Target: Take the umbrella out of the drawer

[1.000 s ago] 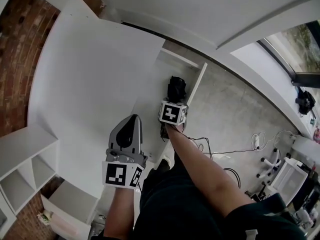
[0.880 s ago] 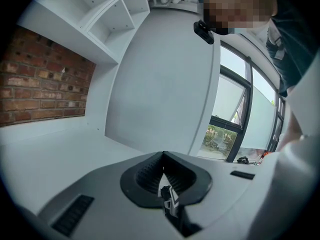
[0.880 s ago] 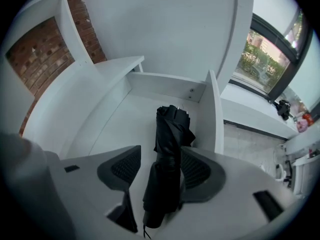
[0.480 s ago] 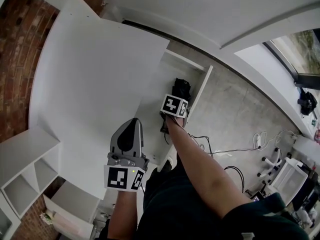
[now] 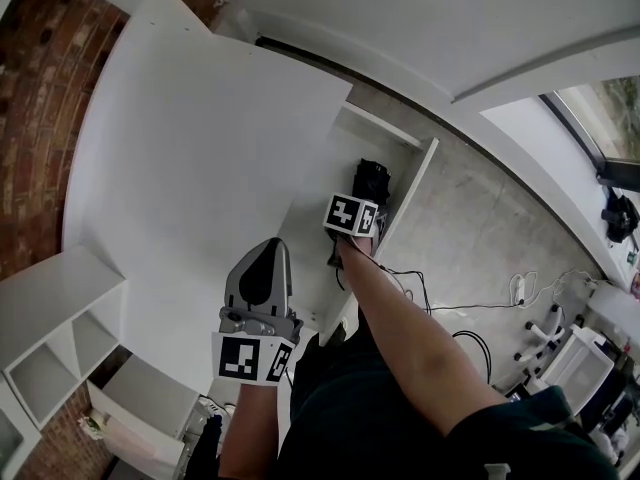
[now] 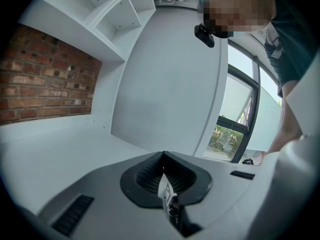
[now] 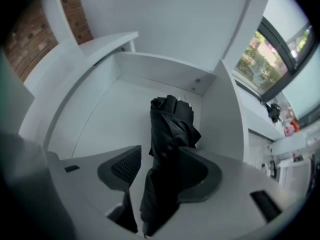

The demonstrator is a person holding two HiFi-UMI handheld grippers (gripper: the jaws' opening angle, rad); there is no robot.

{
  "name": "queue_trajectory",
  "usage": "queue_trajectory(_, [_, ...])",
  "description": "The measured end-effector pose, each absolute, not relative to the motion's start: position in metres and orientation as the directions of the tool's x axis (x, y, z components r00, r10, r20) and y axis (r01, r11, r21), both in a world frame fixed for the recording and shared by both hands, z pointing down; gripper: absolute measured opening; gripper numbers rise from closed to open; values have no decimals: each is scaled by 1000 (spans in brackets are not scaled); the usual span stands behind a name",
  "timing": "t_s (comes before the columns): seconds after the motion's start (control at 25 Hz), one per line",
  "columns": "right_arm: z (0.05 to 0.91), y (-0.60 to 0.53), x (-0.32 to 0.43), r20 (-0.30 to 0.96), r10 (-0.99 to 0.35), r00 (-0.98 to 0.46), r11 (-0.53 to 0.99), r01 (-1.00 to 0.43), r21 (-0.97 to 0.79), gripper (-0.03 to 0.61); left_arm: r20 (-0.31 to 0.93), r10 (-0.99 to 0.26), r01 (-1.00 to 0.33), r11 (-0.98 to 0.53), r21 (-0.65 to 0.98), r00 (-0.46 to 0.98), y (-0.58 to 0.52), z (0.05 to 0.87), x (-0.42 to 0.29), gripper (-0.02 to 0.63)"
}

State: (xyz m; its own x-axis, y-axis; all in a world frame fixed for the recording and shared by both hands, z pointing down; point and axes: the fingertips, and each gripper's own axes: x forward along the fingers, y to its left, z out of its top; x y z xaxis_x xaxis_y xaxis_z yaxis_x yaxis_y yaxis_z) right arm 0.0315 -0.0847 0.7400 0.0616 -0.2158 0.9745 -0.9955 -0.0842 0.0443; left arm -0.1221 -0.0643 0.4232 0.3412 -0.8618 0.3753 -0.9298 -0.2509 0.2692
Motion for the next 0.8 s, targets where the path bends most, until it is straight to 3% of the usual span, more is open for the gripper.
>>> queue_trajectory(0.16, [737,-90,17,971,-238,33,19,-999,38,219,377,-863,-932,-247,265,336,-67,421,-122,6])
queue_trajectory(0.52, [747,-88,41,986,-137,91,-141,-987,71,247,374,-869,-934,-232,272,325,-72,421,-126,6])
queue_trajectory(0.8, [770,-100,57,985,-106,134,-165,-979,115,247,382,-869,-937,-222,270,316,-74,424,-128,6])
